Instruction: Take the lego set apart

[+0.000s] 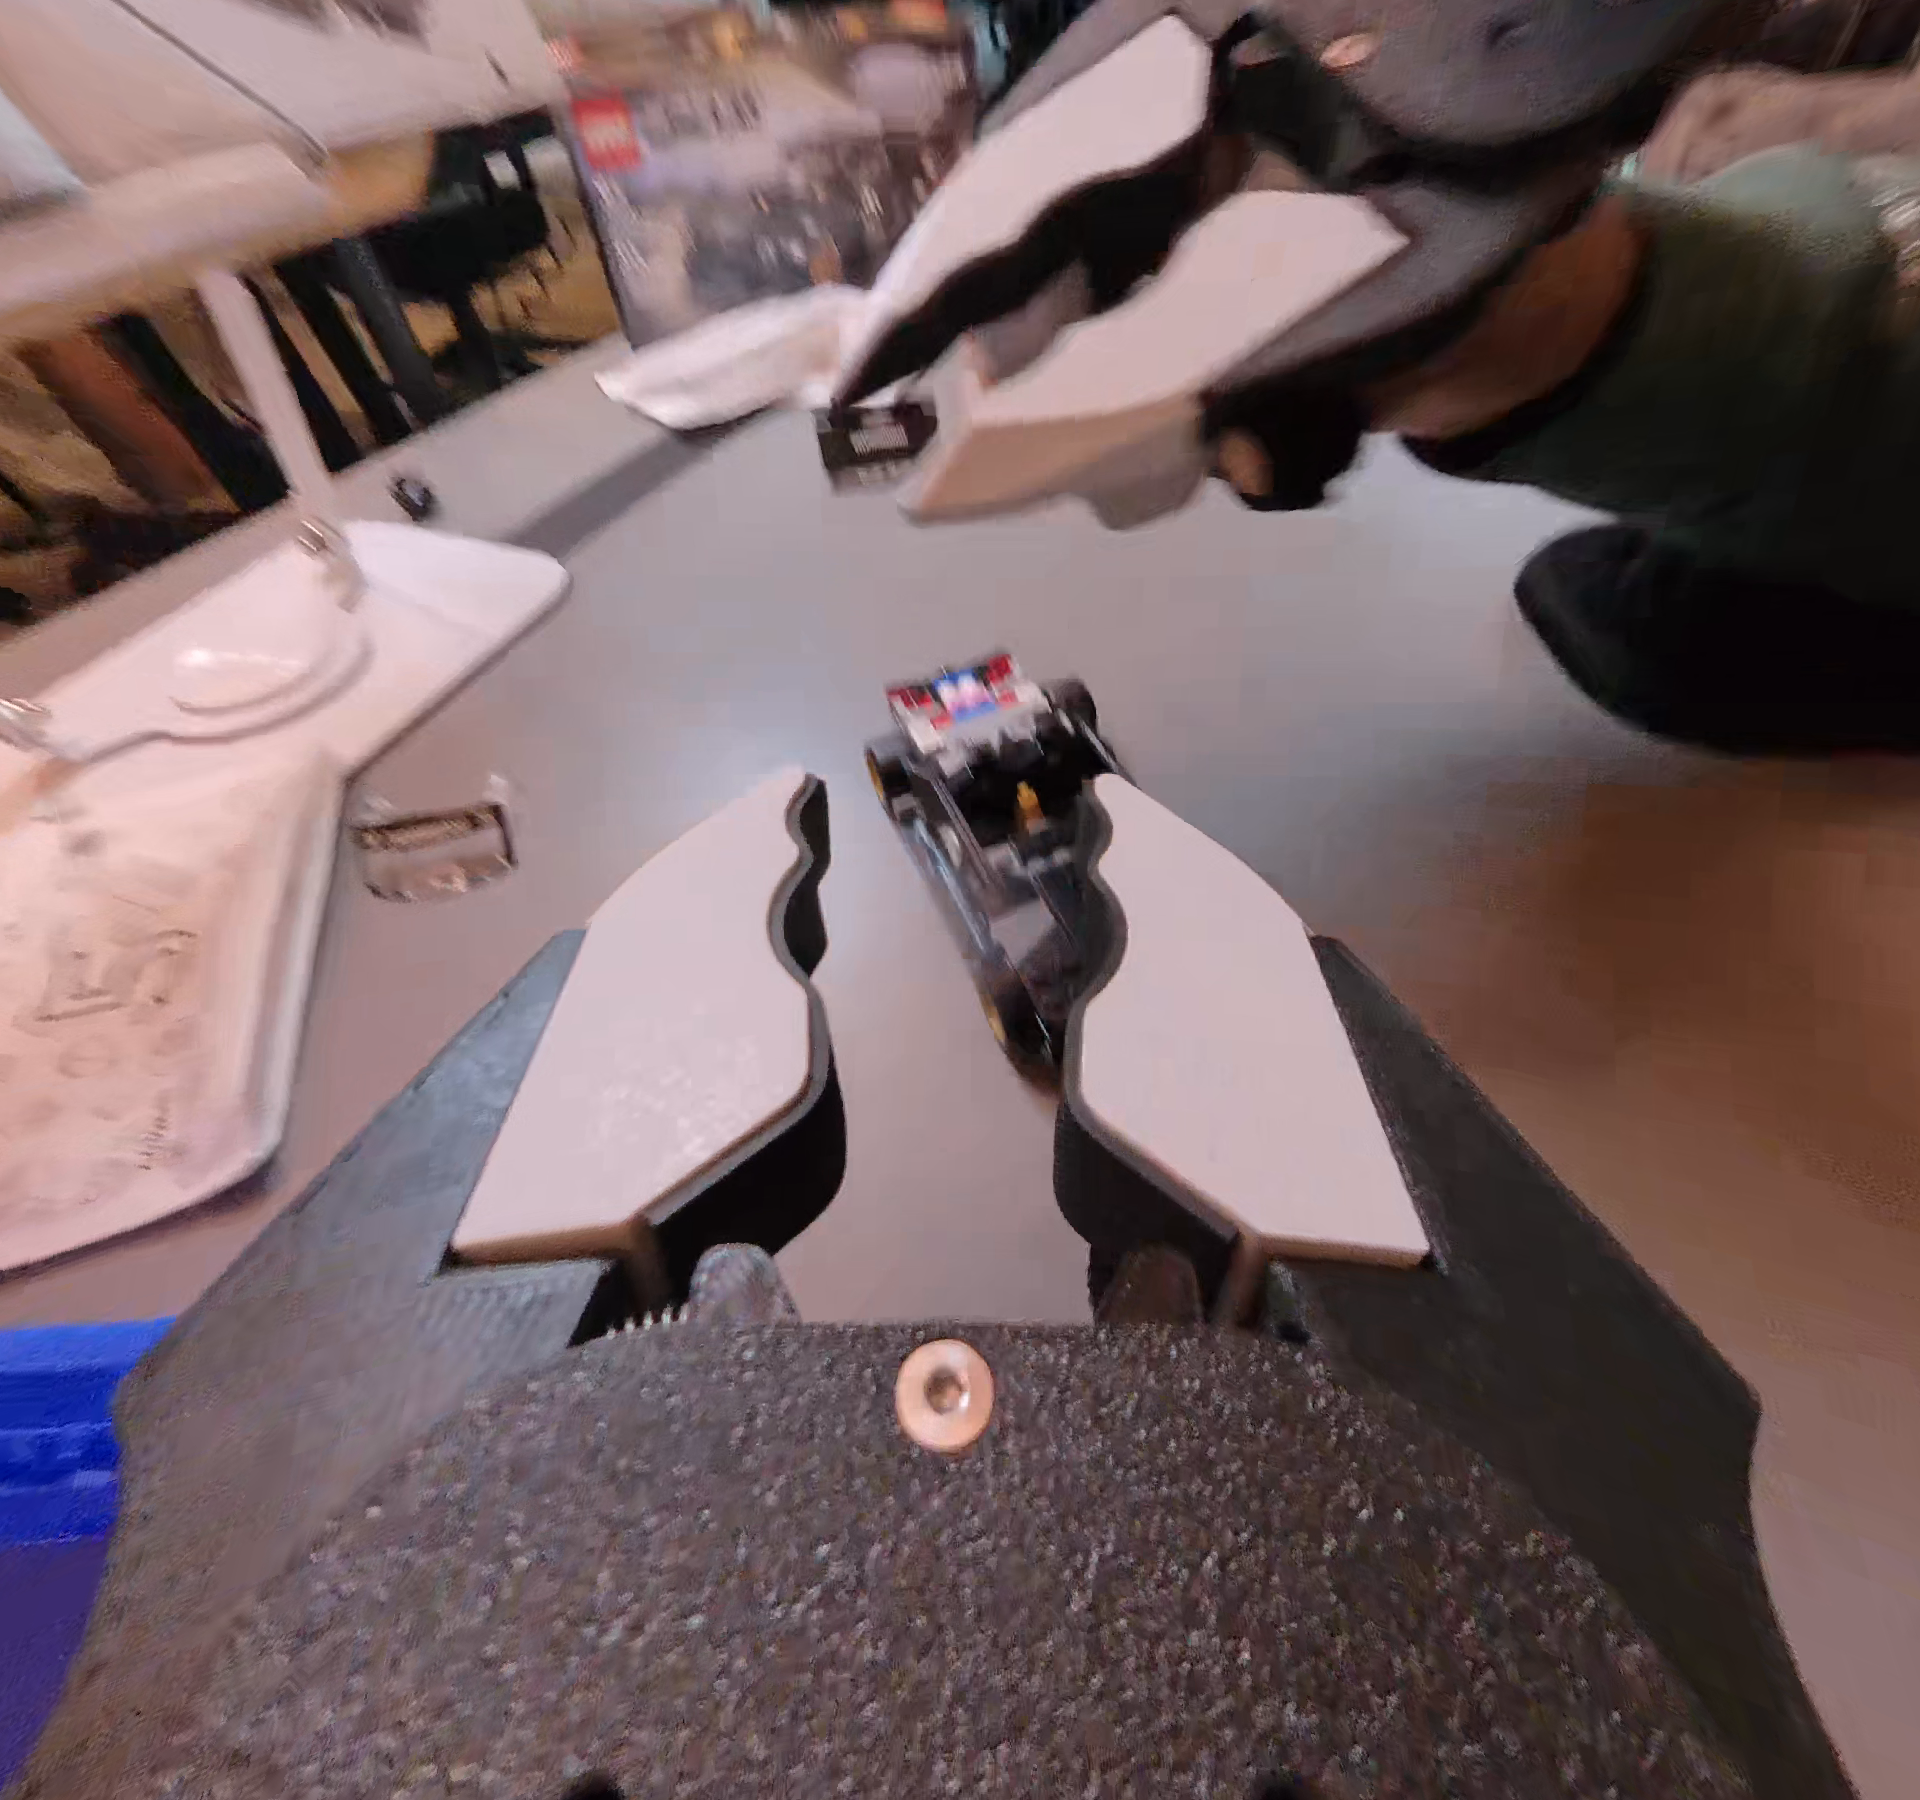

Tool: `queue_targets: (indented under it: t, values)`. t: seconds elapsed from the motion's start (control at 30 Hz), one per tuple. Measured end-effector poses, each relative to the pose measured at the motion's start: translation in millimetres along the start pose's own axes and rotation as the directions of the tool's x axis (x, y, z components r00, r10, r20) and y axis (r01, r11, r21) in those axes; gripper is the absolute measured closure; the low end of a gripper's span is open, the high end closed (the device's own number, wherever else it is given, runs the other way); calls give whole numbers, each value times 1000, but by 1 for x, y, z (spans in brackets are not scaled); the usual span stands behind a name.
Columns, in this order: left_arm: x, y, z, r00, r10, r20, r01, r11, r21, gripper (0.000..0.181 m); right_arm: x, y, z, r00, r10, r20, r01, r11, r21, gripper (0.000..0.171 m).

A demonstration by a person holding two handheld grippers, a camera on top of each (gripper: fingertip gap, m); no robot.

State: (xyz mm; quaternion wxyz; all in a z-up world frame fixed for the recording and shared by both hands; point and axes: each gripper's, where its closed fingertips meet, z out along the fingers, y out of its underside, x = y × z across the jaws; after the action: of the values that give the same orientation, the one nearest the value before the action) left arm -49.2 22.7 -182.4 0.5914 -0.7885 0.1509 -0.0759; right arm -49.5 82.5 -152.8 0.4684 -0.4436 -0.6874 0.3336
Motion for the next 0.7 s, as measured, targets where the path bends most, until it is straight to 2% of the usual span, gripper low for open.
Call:
queue_targets:
  t: [0.07,0.17,0.27,0.33,0.4,0.43,0.57,0.7]
  values:
    - [-10,-23,-9,999,-8,39,5,997,77,140,59,-24,15,986,-74,-149,80,996,32,146]
    - [-24,-45,-22,995,-28,98,12,987,162,145,154,-46,49,946,-71,-317,90,995,44,146]
    - [-32,-48,-32,987,-43,153,14,983,184,147,223,-41,91,922,-51,-383,51,999,-12,143]
    - [-39,-47,-41,980,-40,195,4,983,183,149,244,-33,113,912,-86,-402,70,996,-54,144]
    - [-49,-46,-52,969,-39,244,-7,983,184,151,255,-30,120,887,-147,-439,125,989,-80,164]
    - [-54,-46,-58,964,-50,263,-1,982,188,152,254,-30,119,887,-141,-441,125,990,-66,169]
    - [-74,-45,-74,947,-127,296,55,969,239,154,262,-29,104,872,-2,-490,33,998,56,169]
    - [-84,-42,-78,936,-144,322,66,968,242,155,283,-15,85,834,157,-528,-111,987,118,165]
